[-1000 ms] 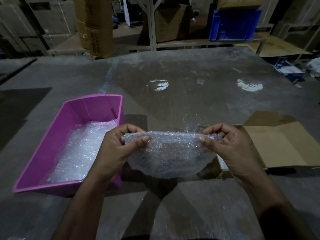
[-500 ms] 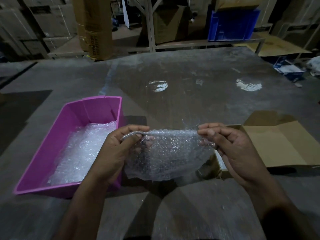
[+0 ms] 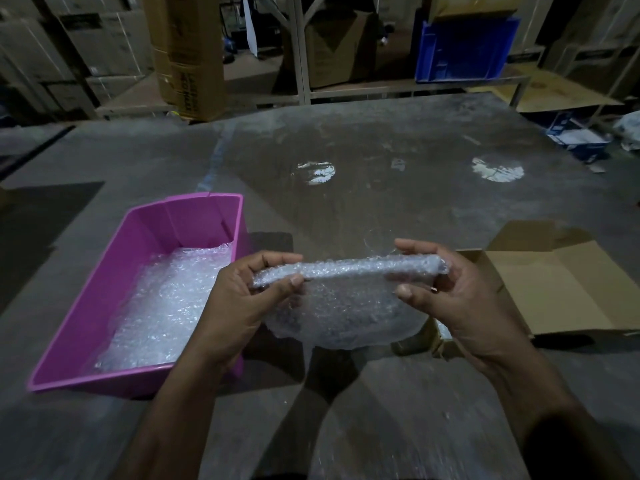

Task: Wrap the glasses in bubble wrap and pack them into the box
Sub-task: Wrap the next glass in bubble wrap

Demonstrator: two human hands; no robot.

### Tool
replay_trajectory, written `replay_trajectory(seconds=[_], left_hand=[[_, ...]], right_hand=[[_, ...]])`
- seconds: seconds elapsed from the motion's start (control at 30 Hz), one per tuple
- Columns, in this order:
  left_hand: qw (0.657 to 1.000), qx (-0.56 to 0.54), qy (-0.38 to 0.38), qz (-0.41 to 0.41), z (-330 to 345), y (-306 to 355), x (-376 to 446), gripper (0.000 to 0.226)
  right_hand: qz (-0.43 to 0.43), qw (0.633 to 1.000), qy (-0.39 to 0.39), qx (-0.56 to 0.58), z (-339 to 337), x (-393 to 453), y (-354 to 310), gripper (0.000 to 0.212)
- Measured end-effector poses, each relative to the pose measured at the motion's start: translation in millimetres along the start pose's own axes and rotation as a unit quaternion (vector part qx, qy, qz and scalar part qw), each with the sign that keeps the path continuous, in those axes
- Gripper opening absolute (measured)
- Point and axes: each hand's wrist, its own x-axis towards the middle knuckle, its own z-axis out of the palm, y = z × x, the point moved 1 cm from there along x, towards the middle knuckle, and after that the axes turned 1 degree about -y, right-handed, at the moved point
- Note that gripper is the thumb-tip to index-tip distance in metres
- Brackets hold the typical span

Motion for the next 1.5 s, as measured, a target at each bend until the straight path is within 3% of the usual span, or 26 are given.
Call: replay_trajectory(seconds=[0.1, 0.2, 0.4, 0.5, 0.83, 1.0, 1.1, 1.2, 1.27, 1.5], left_hand=[[1.0, 0.019, 0.011, 0.009, -1, 0, 1, 0.026], [0.997, 0.076, 0.014, 0.024, -5, 0, 3, 0.027], [0.997, 0.074, 0.027, 0.026, -3, 3, 3, 0.022], [0.999, 0.044, 0.014, 0.018, -4, 3, 2, 0.02], [0.999, -0.019, -0.025, 0.018, -4, 4, 3, 0.027], [0.998, -0.044, -0.022, 0.036, 0, 3, 4, 0.015], [0.999, -0.032, 0.01, 0.035, -2, 0, 6, 0.029], [0.999, -0.018, 0.009, 0.035, -2, 2, 5, 0.041], [1.0, -0.006, 0.014, 0.022, 0, 3, 5, 0.036], [0.994, 0.106, -0.025, 0.022, -1, 4, 5, 0.014]], right_hand=[[-0.005, 1.0, -0.028, 0.01, 0, 1, 3, 0.077], [-0.01, 1.0, 0.003, 0.002, 0, 2, 3, 0.073], [-0.03, 0.998, 0.057, -0.014, 1, 5, 5, 0.027], [-0.029, 0.997, 0.068, 0.004, 1, 6, 5, 0.019], [-0.02, 0.998, 0.045, 0.048, -3, 9, 3, 0.018], [-0.041, 0.993, 0.097, 0.053, -5, 12, 4, 0.018], [-0.031, 0.994, 0.088, 0.055, -5, 12, 3, 0.036], [-0.011, 0.996, 0.089, -0.004, -8, 11, 3, 0.027], [-0.013, 0.995, 0.1, -0.021, -9, 10, 2, 0.017], [-0.043, 0.996, 0.083, 0.013, -5, 9, 0, 0.015]])
